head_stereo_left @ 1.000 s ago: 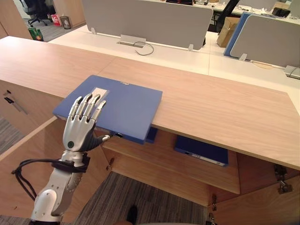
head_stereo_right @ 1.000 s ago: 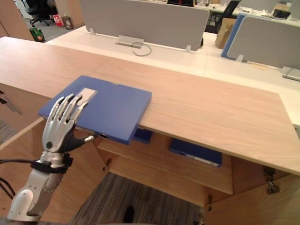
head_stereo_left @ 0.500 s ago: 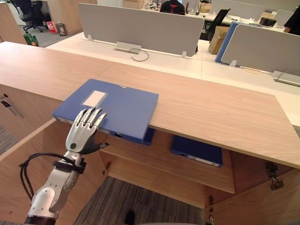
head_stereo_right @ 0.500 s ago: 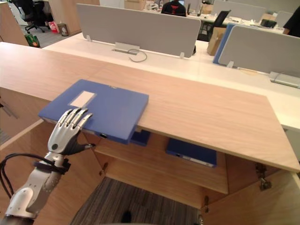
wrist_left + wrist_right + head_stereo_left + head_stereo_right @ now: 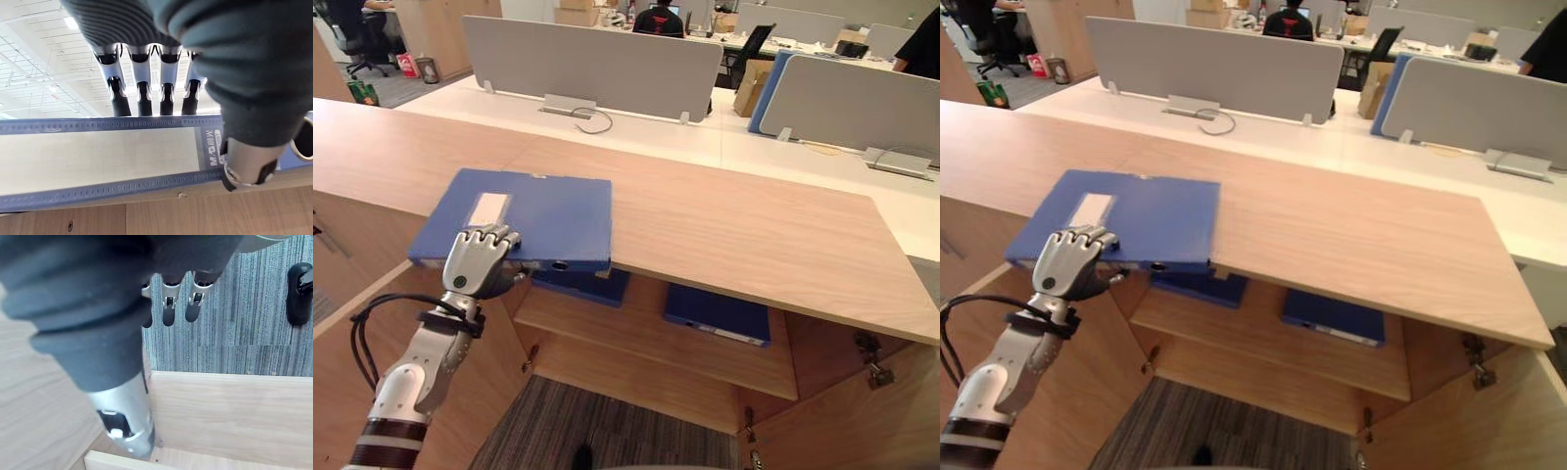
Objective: Walk over to the cabinet, pick up the folder, carry it to the office cabinet, place the folder inside the office cabinet, then close the office cabinet door
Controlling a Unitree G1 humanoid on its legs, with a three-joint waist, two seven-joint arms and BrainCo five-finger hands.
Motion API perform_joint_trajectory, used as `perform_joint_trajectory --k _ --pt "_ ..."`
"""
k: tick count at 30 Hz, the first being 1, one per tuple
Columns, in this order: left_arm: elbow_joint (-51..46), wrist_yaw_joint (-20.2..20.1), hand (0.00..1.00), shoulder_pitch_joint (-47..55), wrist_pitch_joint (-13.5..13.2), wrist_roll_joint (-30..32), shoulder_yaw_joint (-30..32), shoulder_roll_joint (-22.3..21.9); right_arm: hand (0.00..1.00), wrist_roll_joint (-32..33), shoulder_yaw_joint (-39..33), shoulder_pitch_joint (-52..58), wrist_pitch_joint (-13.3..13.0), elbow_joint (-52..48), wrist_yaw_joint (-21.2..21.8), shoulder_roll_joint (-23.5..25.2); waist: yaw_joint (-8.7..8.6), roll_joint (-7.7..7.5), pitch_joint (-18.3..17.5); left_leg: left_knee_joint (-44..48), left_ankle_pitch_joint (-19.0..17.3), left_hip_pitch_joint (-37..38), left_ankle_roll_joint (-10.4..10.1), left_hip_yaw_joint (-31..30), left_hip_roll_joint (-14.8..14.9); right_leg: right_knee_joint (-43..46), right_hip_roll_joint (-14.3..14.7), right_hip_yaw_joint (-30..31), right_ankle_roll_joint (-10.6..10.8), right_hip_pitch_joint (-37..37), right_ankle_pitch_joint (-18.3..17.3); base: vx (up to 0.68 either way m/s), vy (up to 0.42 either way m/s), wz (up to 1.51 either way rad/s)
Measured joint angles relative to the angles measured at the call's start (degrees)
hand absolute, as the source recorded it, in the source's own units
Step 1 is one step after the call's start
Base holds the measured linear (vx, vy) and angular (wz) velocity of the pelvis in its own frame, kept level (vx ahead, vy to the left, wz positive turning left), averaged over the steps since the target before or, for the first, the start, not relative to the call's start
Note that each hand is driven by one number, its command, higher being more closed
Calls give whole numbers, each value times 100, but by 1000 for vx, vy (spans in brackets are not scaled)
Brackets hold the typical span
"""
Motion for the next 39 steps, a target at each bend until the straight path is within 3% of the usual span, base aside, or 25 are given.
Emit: perform_joint_trajectory --k 26,27,32,39 --pt "201 92 100 -128 95 -44 5 1 0 -200 13 21 37 0 0 2 -23 17 -4 0 -23 66 -9 122 76 8 5 141 -24 -6 6 -4 -4 -1" --pt "204 92 0 -132 98 -51 5 1 0 -200 17 22 44 0 0 2 -24 17 -4 0 -23 67 -9 124 77 8 5 142 -24 -6 6 0 0 0" --pt "212 99 0 -139 102 -67 19 1 0 -200 18 21 97 0 0 2 -24 17 -5 0 -24 72 -9 127 81 8 3 146 -24 -4 7 0 0 0" --pt "185 389 0 -143 339 -80 201 -78 0 -198 3 21 97 4 -1 2 -44 19 -4 0 -29 77 -14 133 83 -2 5 159 -29 -28 5 0 0 0"
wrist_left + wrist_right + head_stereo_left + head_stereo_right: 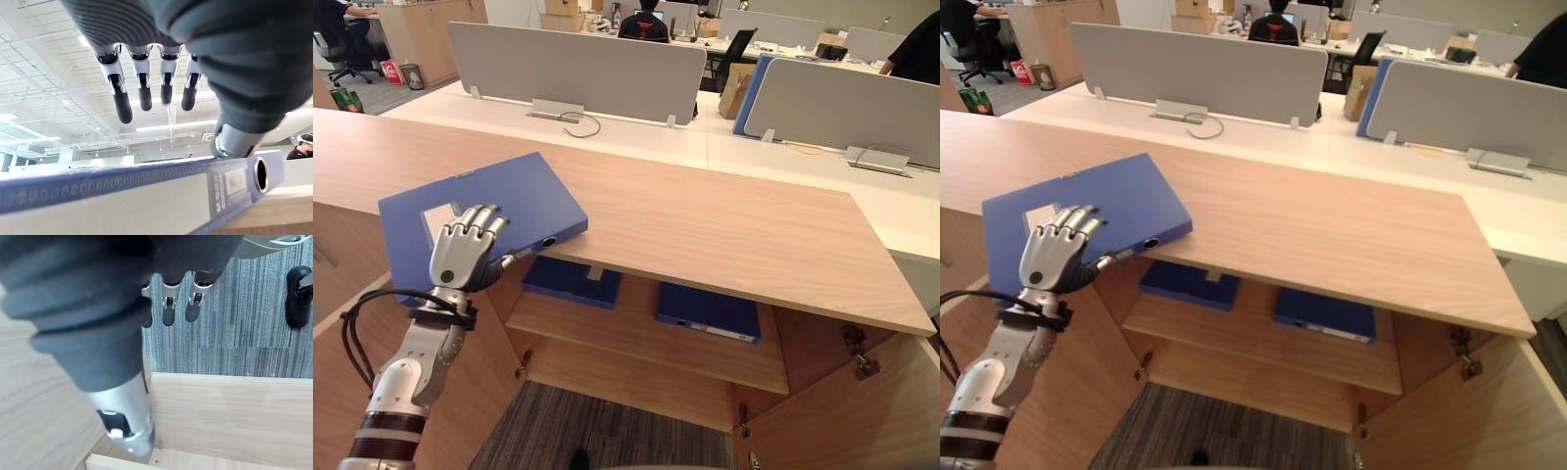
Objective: Walk over to the cabinet, pick up the folder, carry it to the office cabinet, place the folder inside the office cabinet, then close the office cabinet door
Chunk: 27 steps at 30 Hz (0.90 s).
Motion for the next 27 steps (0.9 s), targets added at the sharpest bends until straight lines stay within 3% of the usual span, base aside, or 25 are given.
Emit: perform_joint_trajectory --k 5,16,21,27 --pt "-142 186 0 0 219 3 133 -25 0 3 -24 -3 -4 18 -2 0 4 -1 5 0 -7 -10 1 1 -13 -20 5 0 0 -2 1 0 0 0" --pt "-1429 711 0 4 470 -1 283 -313 0 28 -20 -125 -91 257 -11 -6 43 -7 99 1 -6 -23 16 -31 -30 -40 26 2 4 1 3 0 0 0" --pt "-2136 1013 0 205 379 50 307 -461 0 53 4 -131 -144 329 -12 -19 56 -6 123 1 -5 -24 17 -45 -30 -41 34 1 -10 2 -5 0 0 0" --pt "-2308 1020 0 683 190 48 307 -680 0 49 52 -190 -157 424 -12 -54 105 -1 217 1 -5 -32 17 -78 -31 -39 43 -11 -15 19 -8 0 0 0"
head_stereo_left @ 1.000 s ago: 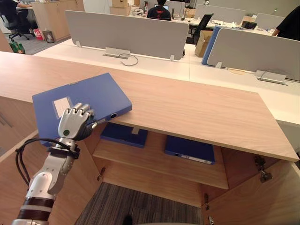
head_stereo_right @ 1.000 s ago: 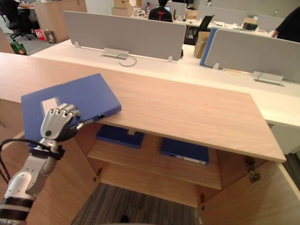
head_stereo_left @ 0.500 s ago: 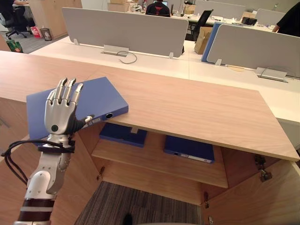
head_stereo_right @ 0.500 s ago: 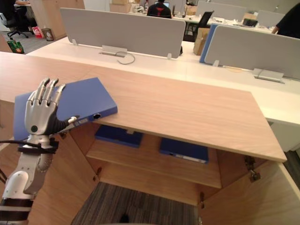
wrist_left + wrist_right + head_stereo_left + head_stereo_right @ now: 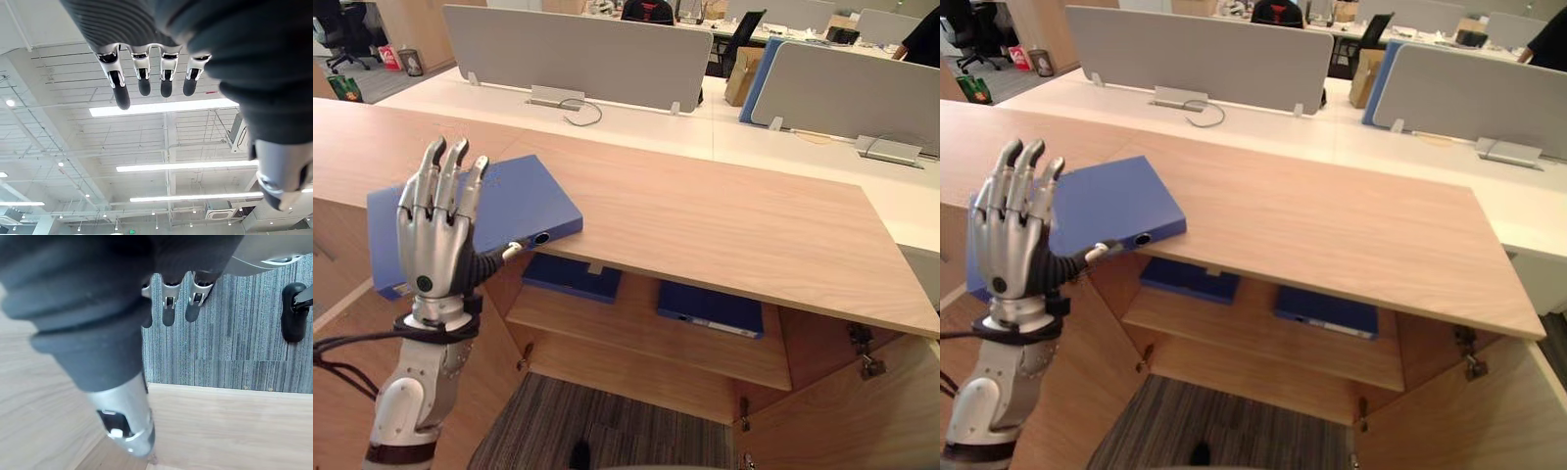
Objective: Walk over to the cabinet, pick up the folder, carry it to the office cabinet, place the folder inside the office cabinet, then close the office cabinet door
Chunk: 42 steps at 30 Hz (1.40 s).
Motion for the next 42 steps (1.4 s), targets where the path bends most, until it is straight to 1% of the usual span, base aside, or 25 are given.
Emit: perform_joint_trajectory --k 3,7,10,11,13,16,18,21,22,27,34,42 --pt "-144 0 0 194 -62 -15 27 -27 0 -25 8 -48 0 1 0 -4 36 -7 70 0 1 -12 1 -16 -4 0 0 -7 0 -6 0 0 0 0" --pt "-194 -3 0 426 -162 -58 176 -200 0 -45 48 -63 0 1 2 -5 62 -17 78 0 1 -14 2 -28 -15 -8 -1 -11 0 0 -1 0 0 0" --pt "-194 -78 0 623 -196 -81 196 -229 0 -51 51 -64 1 0 2 -5 95 -4 102 0 2 -20 2 -45 -15 -9 4 -26 -5 5 -5 -1 -3 2" --pt "-191 -158 0 713 -270 -82 295 -228 0 -61 59 -63 2 -3 4 -4 102 4 121 0 2 -20 2 -48 -14 -8 6 -29 -6 7 -5 0 0 0" --pt "-153 -208 0 762 -290 -84 437 -223 0 -70 167 -54 1 -15 4 -10 106 11 147 0 3 -18 2 -51 -14 -5 6 -33 -6 12 -5 0 0 0" --pt "177 -366 0 761 -208 -82 779 -152 0 -87 448 -27 5 -53 9 -18 108 18 165 0 3 -24 2 -66 -19 0 4 -57 -6 17 -7 -8 -4 2" --pt "293 -460 0 757 -123 -77 864 -129 0 -163 465 -17 9 -127 10 9 106 26 171 -1 -3 -46 -6 -85 -27 0 0 -91 -5 13 -8 -11 -5 8" --pt "406 -546 0 748 -94 -47 871 61 0 -273 517 60 17 -218 37 34 103 33 175 0 -10 -74 -17 -89 -50 0 -16 -138 -4 7 -7 -4 1 9" --pt "452 -569 0 739 -94 -46 879 139 0 -273 641 86 18 -249 48 29 107 37 175 0 -12 -72 -15 -86 -62 2 -28 -138 -2 9 -7 0 0 0" --pt "750 -753 0 568 -104 10 893 311 0 -275 673 148 42 -346 65 41 105 58 166 0 -19 -57 -8 -71 -85 12 -56 -134 1 14 -5 0 0 0" --pt "1077 -976 0 536 -193 76 822 518 0 -288 664 294 55 -471 87 -1 92 170 115 -1 -43 11 -14 -32 -76 17 -60 -92 1 60 -9 -2 -1 -2" --pt "1241 -1093 0 527 -355 197 585 710 0 -290 616 328 64 -466 122 -24 85 211 9 -1 -51 4 -24 -15 -69 9 -55 -74 5 48 -6 0 0 0"
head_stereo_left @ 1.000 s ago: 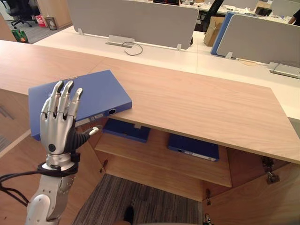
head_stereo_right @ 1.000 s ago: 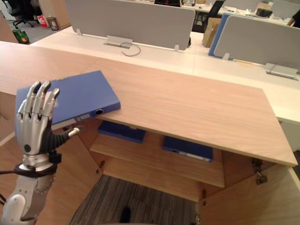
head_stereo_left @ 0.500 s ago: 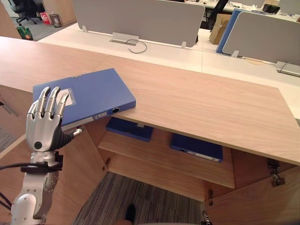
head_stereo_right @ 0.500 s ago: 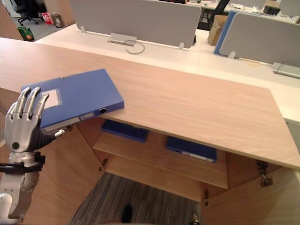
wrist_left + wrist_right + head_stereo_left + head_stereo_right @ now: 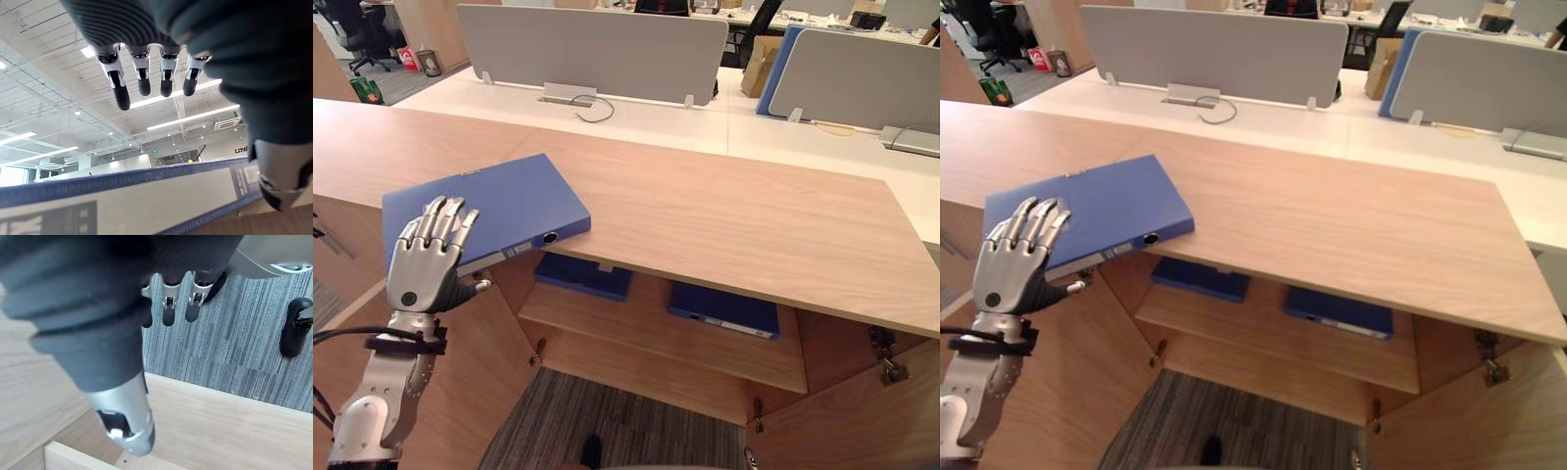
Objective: Walk over to the cabinet, pick up the folder, carry it to the office cabinet, place the folder inside the office cabinet, then close the office cabinet door
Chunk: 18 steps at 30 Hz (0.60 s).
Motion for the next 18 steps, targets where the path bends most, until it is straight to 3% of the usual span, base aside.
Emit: perform_joint_trajectory --k 18 --pt "369 -211 0 -30 -208 -8 -84 503 0 -207 4 22 99 0 49 -12 1 10 -100 0 -1 -2 -2 1 2 5 1 3 -2 -3 -2 0 0 0"
